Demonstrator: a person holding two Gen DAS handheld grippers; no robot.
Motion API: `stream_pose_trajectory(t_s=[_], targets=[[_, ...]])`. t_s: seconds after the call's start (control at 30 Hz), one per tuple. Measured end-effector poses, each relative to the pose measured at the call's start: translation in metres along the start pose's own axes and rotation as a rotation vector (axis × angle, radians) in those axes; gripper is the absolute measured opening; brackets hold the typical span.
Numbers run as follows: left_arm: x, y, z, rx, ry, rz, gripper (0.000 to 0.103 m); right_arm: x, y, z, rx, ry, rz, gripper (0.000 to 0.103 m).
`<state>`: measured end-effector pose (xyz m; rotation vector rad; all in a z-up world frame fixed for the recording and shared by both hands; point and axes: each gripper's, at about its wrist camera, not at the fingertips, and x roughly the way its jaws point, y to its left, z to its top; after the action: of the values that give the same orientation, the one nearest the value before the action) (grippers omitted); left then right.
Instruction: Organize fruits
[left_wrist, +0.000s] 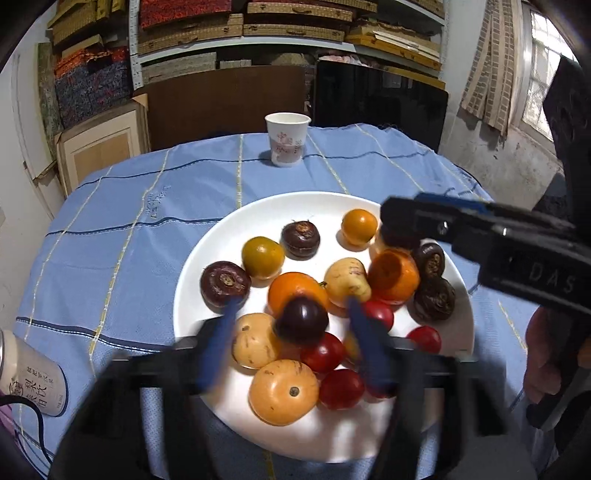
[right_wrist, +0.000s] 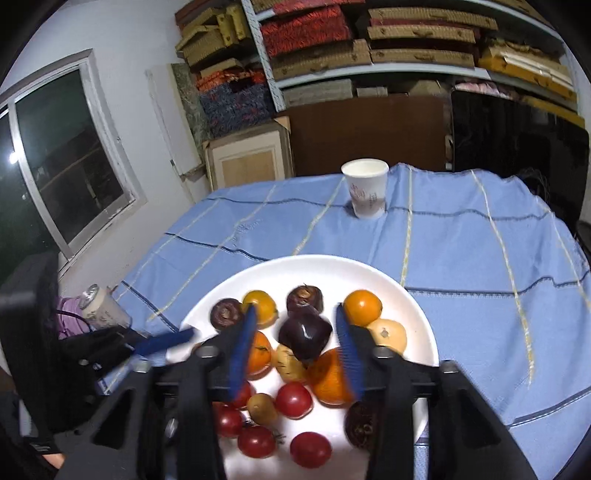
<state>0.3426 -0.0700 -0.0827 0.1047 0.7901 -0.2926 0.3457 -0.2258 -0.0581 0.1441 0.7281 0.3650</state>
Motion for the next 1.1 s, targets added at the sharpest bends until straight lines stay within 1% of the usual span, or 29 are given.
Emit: stream_pose_trajectory(t_s=[0.03, 0.07, 0.2, 0.33, 0.4, 0.47, 0.53, 0.63, 0.7, 0.77, 0.9, 1.07, 1.1], targets=[[-0.004, 0.003, 0.0, -0.014, -0.022, 0.013, 0.09, 0.0, -0.002, -0.001, 0.003, 0.0, 0.001, 0.05], [-0.007, 0.006, 0.001, -0.026, -0.039, 0.01, 0.09, -0.001, -0.003, -0.002, 0.009, -0.001, 0.006, 0.05], [-0.017, 0.011, 0.0, -0.044, -0.036, 0.0, 0.09, -0.016, -0.003, -0.007, 0.019, -0.014, 0.01, 0.05], [-0.035, 0.01, -0.011, -0.031, -0.041, -0.001, 0.09, -0.039, 0.003, -0.017, 0.016, -0.027, 0.014, 0.053], [-0.046, 0.008, -0.019, -0.025, -0.043, -0.002, 0.09, -0.052, 0.008, -0.026, 0.014, -0.034, 0.02, 0.061], [-0.056, 0.006, -0.03, -0.025, -0.037, -0.01, 0.091, -0.064, 0.014, -0.037, 0.004, -0.037, 0.014, 0.065], [-0.062, 0.004, -0.04, -0.025, -0.029, -0.006, 0.091, -0.073, 0.018, -0.047, -0.007, -0.037, 0.015, 0.071], [-0.076, -0.001, -0.058, -0.025, -0.013, 0.012, 0.092, -0.084, 0.023, -0.066, 0.001, -0.028, -0.002, 0.082], [-0.087, -0.003, -0.069, -0.035, -0.011, 0.02, 0.094, -0.092, 0.025, -0.082, 0.021, -0.012, -0.019, 0.098], [-0.103, -0.004, -0.081, -0.048, -0.022, 0.031, 0.095, -0.101, 0.023, -0.1, 0.047, -0.001, -0.044, 0.099], [-0.138, -0.007, -0.097, -0.051, -0.055, 0.055, 0.095, -0.121, 0.024, -0.127, 0.079, 0.029, -0.082, 0.099], [-0.198, -0.009, -0.116, -0.071, -0.12, 0.039, 0.095, -0.164, 0.04, -0.15, 0.051, 0.007, -0.113, 0.099], [-0.216, -0.012, -0.122, -0.069, -0.14, 0.055, 0.095, -0.174, 0.045, -0.153, 0.045, -0.001, -0.115, 0.099]])
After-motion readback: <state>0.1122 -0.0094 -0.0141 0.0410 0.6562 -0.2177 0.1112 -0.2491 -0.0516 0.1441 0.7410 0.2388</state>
